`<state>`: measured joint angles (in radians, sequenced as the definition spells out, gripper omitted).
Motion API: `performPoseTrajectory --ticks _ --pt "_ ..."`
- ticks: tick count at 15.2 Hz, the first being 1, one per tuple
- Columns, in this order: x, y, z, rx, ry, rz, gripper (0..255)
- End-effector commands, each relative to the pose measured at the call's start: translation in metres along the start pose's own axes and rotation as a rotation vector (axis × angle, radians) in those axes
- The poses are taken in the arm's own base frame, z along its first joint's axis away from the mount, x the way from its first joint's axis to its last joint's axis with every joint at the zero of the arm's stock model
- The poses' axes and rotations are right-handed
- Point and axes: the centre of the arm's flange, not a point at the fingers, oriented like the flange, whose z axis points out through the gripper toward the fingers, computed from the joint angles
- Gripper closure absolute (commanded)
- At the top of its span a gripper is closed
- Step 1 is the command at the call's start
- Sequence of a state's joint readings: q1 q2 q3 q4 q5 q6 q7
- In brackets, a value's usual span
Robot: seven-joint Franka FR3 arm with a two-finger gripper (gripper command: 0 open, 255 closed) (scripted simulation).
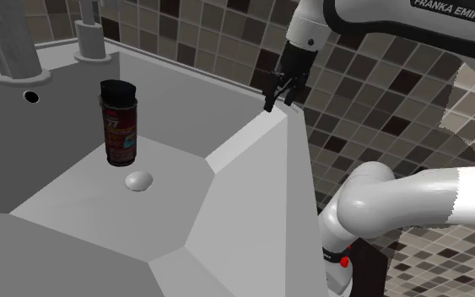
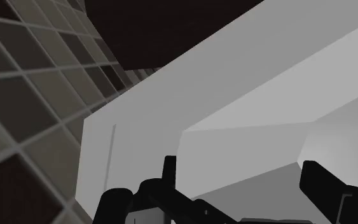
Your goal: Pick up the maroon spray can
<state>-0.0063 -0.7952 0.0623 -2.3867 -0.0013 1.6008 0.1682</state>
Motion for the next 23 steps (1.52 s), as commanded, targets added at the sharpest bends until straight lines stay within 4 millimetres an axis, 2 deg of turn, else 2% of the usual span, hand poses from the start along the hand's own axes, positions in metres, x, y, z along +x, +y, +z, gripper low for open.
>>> performPoseTrajectory --ticks 1,23 --pt "0.000 0.000 0.000 0.000 0.000 0.000 0" --pt "0.152 -0.229 -0.025 0.112 0.005 -0.122 0"
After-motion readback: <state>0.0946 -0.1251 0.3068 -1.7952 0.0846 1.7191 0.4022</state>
